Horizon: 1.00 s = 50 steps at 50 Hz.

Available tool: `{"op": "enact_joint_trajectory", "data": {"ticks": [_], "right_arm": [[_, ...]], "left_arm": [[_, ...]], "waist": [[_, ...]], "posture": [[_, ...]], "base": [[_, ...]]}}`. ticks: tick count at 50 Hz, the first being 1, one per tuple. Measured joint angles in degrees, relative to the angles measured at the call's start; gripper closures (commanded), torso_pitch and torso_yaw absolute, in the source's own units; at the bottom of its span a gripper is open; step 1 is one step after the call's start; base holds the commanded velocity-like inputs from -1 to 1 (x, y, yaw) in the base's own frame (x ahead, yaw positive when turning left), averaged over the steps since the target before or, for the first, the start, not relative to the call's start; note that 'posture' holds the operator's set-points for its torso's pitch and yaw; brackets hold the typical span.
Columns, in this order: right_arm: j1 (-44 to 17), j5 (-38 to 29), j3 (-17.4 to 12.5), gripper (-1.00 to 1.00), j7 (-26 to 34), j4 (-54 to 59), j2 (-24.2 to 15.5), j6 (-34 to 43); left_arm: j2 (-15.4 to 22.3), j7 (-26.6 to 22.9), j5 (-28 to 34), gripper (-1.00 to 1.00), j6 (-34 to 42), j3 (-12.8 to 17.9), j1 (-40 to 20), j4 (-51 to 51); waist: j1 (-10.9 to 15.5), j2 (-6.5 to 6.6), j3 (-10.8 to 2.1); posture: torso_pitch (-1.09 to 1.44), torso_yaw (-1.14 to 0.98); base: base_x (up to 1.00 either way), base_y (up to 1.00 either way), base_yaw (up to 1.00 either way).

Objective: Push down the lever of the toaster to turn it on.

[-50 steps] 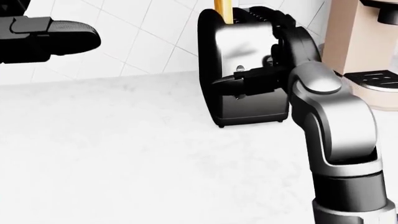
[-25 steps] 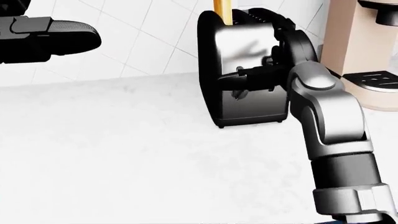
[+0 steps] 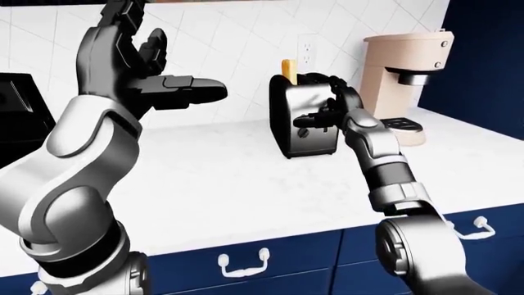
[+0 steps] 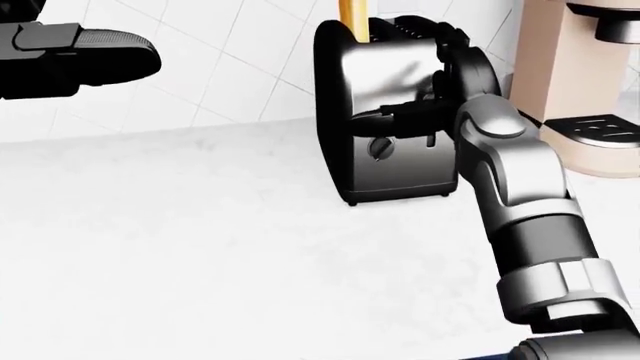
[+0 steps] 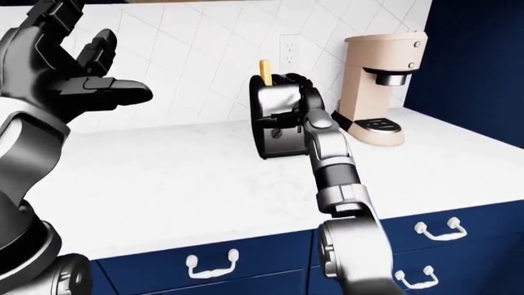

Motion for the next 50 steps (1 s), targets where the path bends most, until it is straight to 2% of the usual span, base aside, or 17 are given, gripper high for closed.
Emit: {"op": "enact_joint_trajectory", "data": {"ticks": [17,30,50], "right_arm": [[-1.1,0.2,0.1,-1.00,-0.3,3.8,0.2,-3.3],[-1.5,-1.1,0.3,-1.00,0.5,3.0,-0.1,-0.1],[-1.1,-1.5,0.1,-1.00,0.2,5.3,0.1,-2.1]], "left_arm": [[0.2,0.4,-0.5,-1.00,0.1,0.1,-0.2,0.0],[0.0,0.3,-0.3,-1.00,0.0,-0.2,0.1,0.1],[0.1,0.3,-0.4,-1.00,0.2,0.1,-0.1,-0.2]], "waist": [[-0.1,0.07,-0.06],[0.0,-0.17,-0.35],[0.1,-0.33,-0.67]], "posture": [[-0.50,0.00],[-0.50,0.00],[-0.50,0.00]], "base": [[0.00,0.00,0.00],[0.00,0.00,0.00],[0.00,0.00,0.00]]}}
